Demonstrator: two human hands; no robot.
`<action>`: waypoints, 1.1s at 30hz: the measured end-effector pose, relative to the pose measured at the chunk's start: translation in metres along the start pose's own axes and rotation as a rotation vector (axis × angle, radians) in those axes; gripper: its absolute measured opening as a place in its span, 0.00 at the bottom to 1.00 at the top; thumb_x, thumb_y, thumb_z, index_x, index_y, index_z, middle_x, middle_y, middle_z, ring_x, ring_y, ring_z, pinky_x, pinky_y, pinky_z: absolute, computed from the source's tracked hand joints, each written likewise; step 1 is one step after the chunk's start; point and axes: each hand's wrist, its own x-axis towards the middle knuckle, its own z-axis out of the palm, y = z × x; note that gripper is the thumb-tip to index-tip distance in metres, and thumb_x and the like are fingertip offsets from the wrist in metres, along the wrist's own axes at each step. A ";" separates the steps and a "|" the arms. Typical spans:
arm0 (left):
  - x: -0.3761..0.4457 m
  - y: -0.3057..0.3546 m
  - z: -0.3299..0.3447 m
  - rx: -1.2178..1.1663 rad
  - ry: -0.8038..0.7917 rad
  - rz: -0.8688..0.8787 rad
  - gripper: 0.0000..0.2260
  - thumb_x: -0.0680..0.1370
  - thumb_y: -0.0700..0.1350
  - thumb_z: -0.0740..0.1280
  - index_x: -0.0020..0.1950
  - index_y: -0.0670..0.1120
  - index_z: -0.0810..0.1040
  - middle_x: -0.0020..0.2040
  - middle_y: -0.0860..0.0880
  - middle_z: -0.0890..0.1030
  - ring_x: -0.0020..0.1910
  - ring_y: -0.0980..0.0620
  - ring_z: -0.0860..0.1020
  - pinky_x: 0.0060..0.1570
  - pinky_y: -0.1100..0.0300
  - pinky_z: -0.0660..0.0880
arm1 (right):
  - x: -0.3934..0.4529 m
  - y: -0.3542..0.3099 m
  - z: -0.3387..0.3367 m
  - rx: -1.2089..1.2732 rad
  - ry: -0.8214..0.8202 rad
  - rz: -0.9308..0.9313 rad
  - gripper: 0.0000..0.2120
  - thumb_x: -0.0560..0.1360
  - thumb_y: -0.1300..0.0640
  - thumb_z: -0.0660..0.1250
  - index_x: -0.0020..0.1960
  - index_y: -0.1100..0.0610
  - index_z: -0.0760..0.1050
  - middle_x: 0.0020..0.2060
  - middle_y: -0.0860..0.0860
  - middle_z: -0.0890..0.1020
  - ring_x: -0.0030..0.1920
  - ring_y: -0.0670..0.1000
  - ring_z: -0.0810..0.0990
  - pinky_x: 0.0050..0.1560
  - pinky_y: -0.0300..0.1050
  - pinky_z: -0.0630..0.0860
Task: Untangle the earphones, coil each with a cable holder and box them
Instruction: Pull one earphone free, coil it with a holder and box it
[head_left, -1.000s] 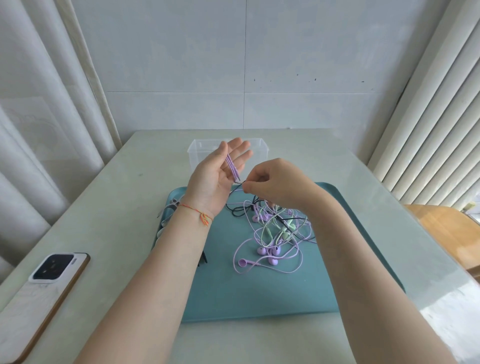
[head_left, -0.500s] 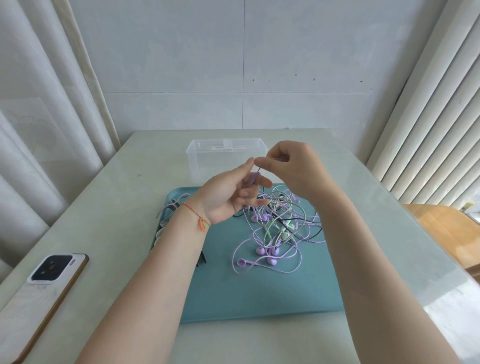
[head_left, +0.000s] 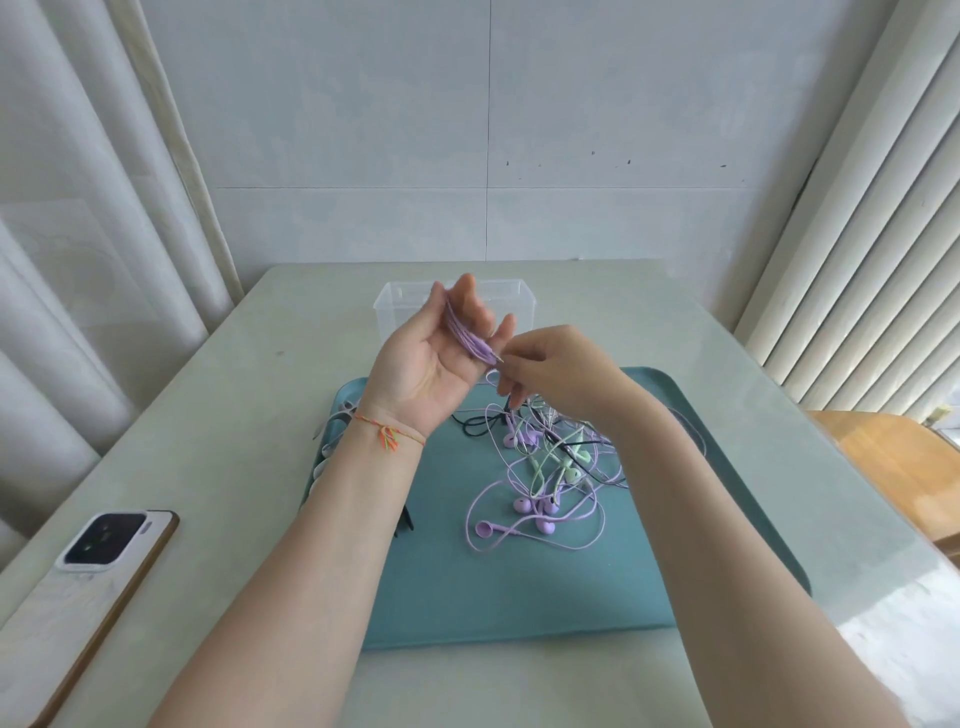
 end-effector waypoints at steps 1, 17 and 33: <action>0.000 0.000 0.000 0.010 0.012 0.039 0.19 0.82 0.48 0.56 0.44 0.41 0.83 0.41 0.47 0.83 0.42 0.48 0.83 0.57 0.47 0.77 | 0.001 0.001 0.001 0.003 -0.024 0.010 0.13 0.78 0.59 0.63 0.36 0.52 0.79 0.26 0.43 0.81 0.27 0.41 0.78 0.28 0.33 0.68; 0.003 -0.024 -0.016 1.222 0.200 0.368 0.12 0.82 0.48 0.61 0.50 0.46 0.83 0.48 0.49 0.85 0.50 0.59 0.81 0.56 0.67 0.73 | 0.007 0.010 0.009 -0.343 0.028 -0.014 0.12 0.72 0.65 0.62 0.48 0.52 0.79 0.36 0.45 0.75 0.37 0.47 0.73 0.38 0.40 0.69; 0.004 -0.025 -0.021 1.804 0.203 -0.021 0.10 0.80 0.43 0.62 0.44 0.38 0.73 0.35 0.50 0.71 0.38 0.49 0.67 0.34 0.61 0.63 | 0.007 0.024 -0.004 -0.293 0.047 -0.003 0.08 0.70 0.54 0.71 0.48 0.51 0.76 0.43 0.48 0.79 0.37 0.43 0.74 0.35 0.33 0.69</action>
